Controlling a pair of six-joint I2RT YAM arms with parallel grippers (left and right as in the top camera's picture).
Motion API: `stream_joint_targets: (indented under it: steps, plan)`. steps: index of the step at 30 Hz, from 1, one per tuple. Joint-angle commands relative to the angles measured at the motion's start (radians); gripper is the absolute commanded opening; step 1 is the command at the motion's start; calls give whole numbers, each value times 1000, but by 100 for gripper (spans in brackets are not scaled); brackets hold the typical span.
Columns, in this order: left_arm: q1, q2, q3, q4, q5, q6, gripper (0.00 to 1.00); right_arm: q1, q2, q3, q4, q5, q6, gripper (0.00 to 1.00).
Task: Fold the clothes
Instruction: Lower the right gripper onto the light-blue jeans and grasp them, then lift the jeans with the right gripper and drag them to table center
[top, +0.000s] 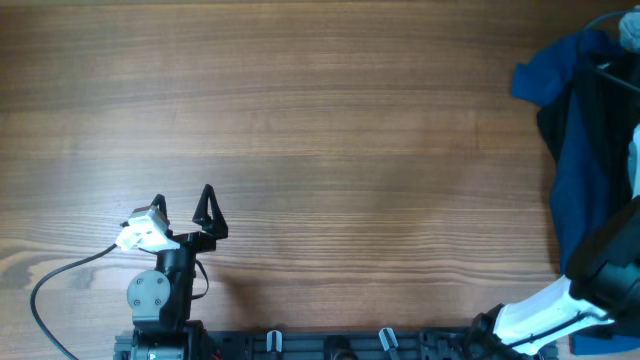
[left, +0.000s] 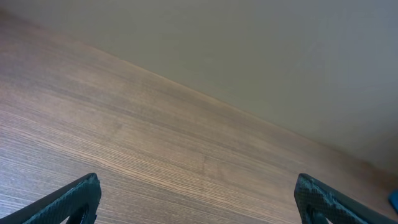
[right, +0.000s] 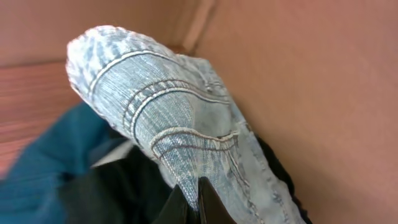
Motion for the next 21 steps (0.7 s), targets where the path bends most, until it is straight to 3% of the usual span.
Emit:
stream_joint_targets:
  steps: [1, 7, 13, 21]
  plan:
    - [6, 0, 0, -10, 4, -5, 100, 115, -99, 7, -26, -93, 57, 4]
    - [6, 0, 0, -10, 4, -5, 100, 357, -106, 7, -68, -122, 151, 4]
    - [6, 0, 0, -10, 4, -5, 100, 648, -79, 5, -41, -224, 333, 4]
    - [6, 0, 0, -10, 4, -5, 100, 1000, 164, 5, 151, -290, 431, 4]
